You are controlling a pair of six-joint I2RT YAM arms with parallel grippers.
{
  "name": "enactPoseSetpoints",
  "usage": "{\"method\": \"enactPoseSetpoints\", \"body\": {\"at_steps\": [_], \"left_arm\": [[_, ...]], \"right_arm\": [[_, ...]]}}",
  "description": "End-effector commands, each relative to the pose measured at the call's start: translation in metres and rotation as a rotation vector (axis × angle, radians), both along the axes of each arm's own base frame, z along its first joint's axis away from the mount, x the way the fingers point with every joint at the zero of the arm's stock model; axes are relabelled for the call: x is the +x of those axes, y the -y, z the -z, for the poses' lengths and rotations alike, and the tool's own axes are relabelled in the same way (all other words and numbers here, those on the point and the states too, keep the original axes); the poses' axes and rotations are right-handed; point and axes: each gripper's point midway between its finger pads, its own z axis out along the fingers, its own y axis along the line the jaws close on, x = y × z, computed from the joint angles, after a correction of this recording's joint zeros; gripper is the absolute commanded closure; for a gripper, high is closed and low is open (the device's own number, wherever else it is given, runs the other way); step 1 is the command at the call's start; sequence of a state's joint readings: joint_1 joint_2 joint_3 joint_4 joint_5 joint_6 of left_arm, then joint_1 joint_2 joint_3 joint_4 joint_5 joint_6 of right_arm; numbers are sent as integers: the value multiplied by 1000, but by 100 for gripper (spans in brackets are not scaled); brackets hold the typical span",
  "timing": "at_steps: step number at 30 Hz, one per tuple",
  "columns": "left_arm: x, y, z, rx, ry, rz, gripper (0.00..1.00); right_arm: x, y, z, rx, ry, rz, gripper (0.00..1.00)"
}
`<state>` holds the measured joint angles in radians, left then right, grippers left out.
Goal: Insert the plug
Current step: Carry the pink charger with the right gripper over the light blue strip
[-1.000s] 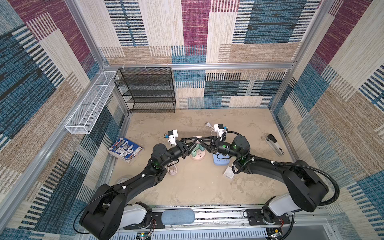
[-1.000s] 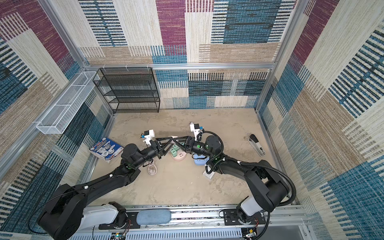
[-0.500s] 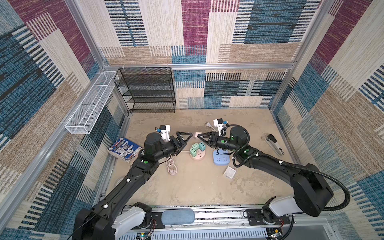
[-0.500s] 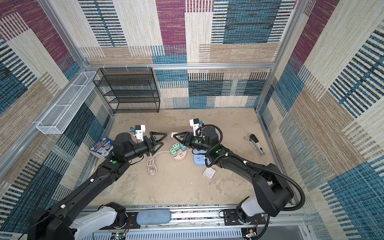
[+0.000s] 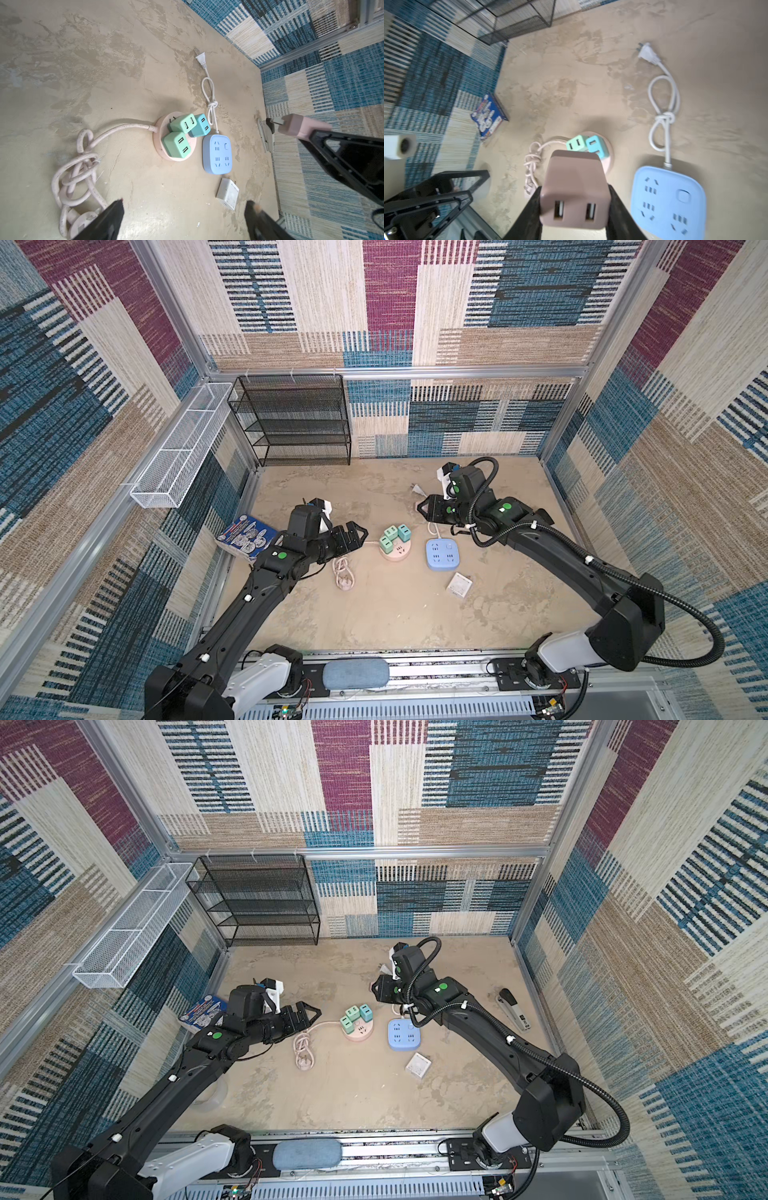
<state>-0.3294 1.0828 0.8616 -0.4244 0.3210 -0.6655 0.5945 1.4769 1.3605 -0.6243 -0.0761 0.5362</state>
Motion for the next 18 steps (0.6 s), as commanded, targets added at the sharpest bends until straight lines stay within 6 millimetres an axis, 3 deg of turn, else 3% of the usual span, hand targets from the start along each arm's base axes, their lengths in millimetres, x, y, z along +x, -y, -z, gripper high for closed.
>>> {"method": "enactPoseSetpoints", "body": {"at_steps": [1, 10, 18], "left_arm": [[-2, 0, 8, 33, 0, 34, 5], [-6, 0, 10, 30, 11, 46, 6], [-7, -2, 11, 31, 21, 43, 6]], "right_arm": [[-9, 31, 24, -211, -100, 22, 100], [-18, 38, 58, -289, -310, -41, 100], [-24, 41, 91, -335, -387, -58, 100]]}}
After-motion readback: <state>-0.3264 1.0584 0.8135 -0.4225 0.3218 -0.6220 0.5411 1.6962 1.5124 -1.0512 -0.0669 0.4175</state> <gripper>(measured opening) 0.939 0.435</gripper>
